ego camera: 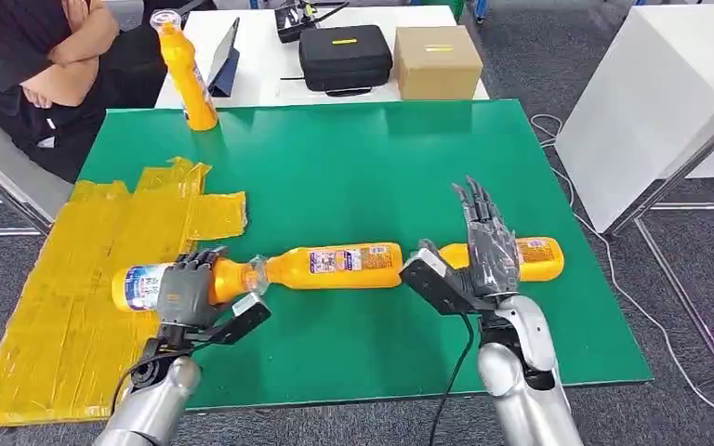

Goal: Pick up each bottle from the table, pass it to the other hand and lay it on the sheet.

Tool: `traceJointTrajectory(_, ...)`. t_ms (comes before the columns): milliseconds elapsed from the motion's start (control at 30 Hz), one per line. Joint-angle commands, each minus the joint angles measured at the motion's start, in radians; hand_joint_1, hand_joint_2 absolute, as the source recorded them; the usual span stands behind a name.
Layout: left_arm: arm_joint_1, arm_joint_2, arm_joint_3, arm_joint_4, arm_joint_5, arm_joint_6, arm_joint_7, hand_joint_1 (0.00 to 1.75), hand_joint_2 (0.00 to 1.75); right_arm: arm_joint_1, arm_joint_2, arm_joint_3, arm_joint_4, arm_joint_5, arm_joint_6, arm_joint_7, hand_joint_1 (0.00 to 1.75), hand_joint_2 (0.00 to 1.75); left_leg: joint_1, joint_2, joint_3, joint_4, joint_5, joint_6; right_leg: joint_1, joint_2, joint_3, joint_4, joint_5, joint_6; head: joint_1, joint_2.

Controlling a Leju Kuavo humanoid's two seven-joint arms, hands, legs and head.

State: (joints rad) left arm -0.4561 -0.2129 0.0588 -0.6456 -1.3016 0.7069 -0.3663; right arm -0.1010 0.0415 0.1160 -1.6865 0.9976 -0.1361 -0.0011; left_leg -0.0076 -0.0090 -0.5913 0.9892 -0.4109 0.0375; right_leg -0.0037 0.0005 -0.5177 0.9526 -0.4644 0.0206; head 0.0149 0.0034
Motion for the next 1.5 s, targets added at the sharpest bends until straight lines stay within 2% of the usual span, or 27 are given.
traceJointTrajectory(33, -0.089, 0.002, -0.058, 0.277, -0.028, -0.009, 0.097, 1.75, 1.75, -0.028, 0.004, -0.022, 0.031, -0.008, 0.022, -0.009, 0.00, 0.00, 0.000, 0.000, 0.004, -0.001, 0.000, -0.001, 0.000, 0.000, 0.004, -0.001, 0.000, 0.000, 0.000, 0.000)
traceJointTrajectory(133, -0.090, 0.007, -0.057, 0.280, -0.023, -0.009, 0.090, 1.75, 1.75, -0.028, 0.002, -0.023, 0.033, -0.011, 0.021, -0.011, 0.00, 0.00, 0.000, 0.001, 0.007, -0.001, -0.001, -0.002, 0.000, 0.001, 0.008, -0.002, 0.000, 0.000, 0.000, 0.000)
traceJointTrajectory(167, -0.088, 0.014, -0.066, 0.272, -0.044, -0.009, 0.122, 0.00, 0.00, -0.029, -0.001, -0.021, 0.034, -0.012, 0.021, -0.012, 0.00, 0.00, 0.000, 0.002, 0.009, -0.002, -0.001, -0.003, 0.000, 0.001, 0.009, -0.002, 0.000, 0.000, 0.000, 0.000)
traceJointTrajectory(267, -0.127, 0.050, -0.089, 0.381, -0.086, -0.047, 0.275, 0.00, 0.00, -0.040, -0.022, -0.007, 0.051, -0.032, 0.021, -0.019, 0.00, 0.00, 0.000, 0.002, 0.009, -0.001, -0.001, -0.002, 0.000, 0.001, 0.009, -0.001, 0.000, 0.000, 0.000, 0.000)
traceJointTrajectory(467, -0.085, 0.136, -0.030, 0.382, -0.011, -0.080, 0.284, 0.00, 0.00, -0.082, -0.078, 0.036, 0.147, -0.094, 0.045, -0.058, 0.00, 0.00, 0.000, 0.007, 0.012, -0.003, -0.001, -0.003, 0.001, 0.006, 0.010, -0.003, 0.001, -0.001, 0.000, 0.000)
traceJointTrajectory(567, -0.082, 0.142, -0.026, 0.383, -0.005, -0.085, 0.279, 0.00, 0.00, -0.099, -0.082, 0.047, 0.176, -0.101, 0.046, -0.062, 0.00, 0.00, 0.000, 0.011, 0.015, -0.004, -0.002, -0.004, 0.001, 0.010, 0.013, -0.003, 0.002, -0.001, 0.000, 0.000)
traceJointTrajectory(667, -0.078, 0.149, -0.016, 0.374, 0.008, -0.082, 0.286, 0.00, 0.00, -0.140, -0.097, 0.082, 0.230, -0.119, 0.050, -0.077, 0.00, 0.00, 0.000, 0.010, 0.016, -0.003, -0.001, -0.003, 0.001, 0.008, 0.013, -0.001, 0.001, -0.001, 0.000, 0.000)
traceJointTrajectory(733, -0.074, 0.160, -0.011, 0.371, 0.013, -0.076, 0.286, 0.00, 0.00, -0.165, -0.115, 0.104, 0.259, -0.145, 0.045, -0.085, 0.00, 0.00, 0.000, 0.009, 0.017, -0.004, -0.001, -0.002, 0.001, 0.007, 0.015, -0.001, 0.001, -0.001, 0.000, 0.000)
traceJointTrajectory(800, -0.064, 0.176, 0.001, 0.364, 0.030, -0.062, 0.275, 0.00, 0.00, -0.182, -0.154, 0.136, 0.290, -0.188, 0.040, -0.094, 0.00, 0.00, 0.000, 0.013, 0.018, -0.005, -0.001, -0.004, 0.001, 0.012, 0.015, -0.002, 0.002, -0.001, 0.000, 0.000)
traceJointTrajectory(933, -0.028, 0.203, 0.076, 0.315, 0.127, -0.009, 0.175, 0.00, 0.00, -0.238, -0.220, 0.226, 0.385, -0.266, 0.037, -0.125, 0.00, 0.00, 0.000, 0.009, 0.022, -0.005, -0.001, -0.002, 0.001, 0.007, 0.018, -0.001, 0.001, -0.001, 0.000, 0.000)
traceJointTrajectory(967, -0.028, 0.207, 0.078, 0.317, 0.131, -0.009, 0.167, 0.00, 0.00, -0.246, -0.218, 0.230, 0.396, -0.269, 0.036, -0.126, 0.00, 0.00, 0.000, 0.012, 0.022, -0.006, -0.001, -0.003, 0.001, 0.010, 0.018, -0.002, 0.002, -0.001, 0.000, 0.000)
traceJointTrajectory(1033, 0.001, 0.203, 0.140, 0.231, 0.198, -0.009, 0.050, 0.00, 0.00, -0.264, -0.209, 0.255, 0.410, -0.272, 0.038, -0.126, 0.00, 0.00, 0.000, 0.015, 0.021, -0.006, -0.001, -0.004, 0.001, 0.013, 0.016, -0.001, 0.002, -0.001, 0.000, 0.000)
traceJointTrajectory(1167, 0.004, 0.179, 0.163, 0.191, 0.242, -0.009, -0.032, 0.00, 0.00, -0.210, -0.211, 0.270, 0.336, -0.258, 0.038, -0.079, 0.00, 0.00, 0.000, 0.010, 0.021, -0.005, -0.001, -0.004, 0.002, 0.008, 0.016, 0.000, 0.001, -0.001, 0.000, 0.000)
traceJointTrajectory(1200, 0.006, 0.161, 0.162, 0.162, 0.284, -0.009, -0.102, 0.00, 0.00, -0.189, -0.219, 0.271, 0.310, -0.253, 0.038, -0.065, 0.00, 0.00, 0.001, 0.007, 0.020, -0.005, -0.001, -0.004, 0.002, 0.005, 0.016, 0.000, 0.000, -0.001, 0.000, 0.000)
traceJointTrajectory(1233, 0.003, 0.155, 0.159, 0.159, 0.285, -0.009, -0.100, 0.00, 0.00, -0.180, -0.222, 0.272, 0.306, -0.253, 0.037, -0.066, 0.00, 0.00, 0.001, 0.006, 0.019, -0.005, -0.001, -0.004, 0.002, 0.004, 0.016, 0.000, 0.000, -0.001, 0.000, 0.000)
traceJointTrajectory(1267, 0.011, 0.140, 0.124, 0.121, 0.328, -0.010, -0.153, 0.00, 0.00, -0.160, -0.221, 0.265, 0.285, -0.251, 0.035, -0.056, 0.00, 0.00, 0.000, 0.004, 0.020, -0.005, 0.000, -0.003, 0.001, 0.002, 0.017, 0.001, -0.001, -0.001, 0.000, 0.000)
traceJointTrajectory(1367, 0.030, 0.112, 0.041, 0.028, 0.405, -0.059, -0.180, 0.00, 0.00, -0.140, -0.208, 0.249, 0.268, -0.235, 0.030, -0.036, 0.00, 0.00, 0.000, 0.003, 0.018, -0.004, 0.000, -0.003, 0.001, 0.001, 0.015, 0.001, -0.001, -0.001, 0.000, 0.000)
traceJointTrajectory(1500, 0.027, 0.108, 0.017, 0.017, 0.435, -0.069, -0.175, 0.00, 0.00, -0.136, -0.204, 0.243, 0.266, -0.233, 0.030, -0.035, 0.00, 0.00, 0.001, 0.002, 0.014, -0.002, -0.001, -0.003, 0.001, 0.000, 0.012, 0.001, -0.001, -0.001, 0.000, 0.000)
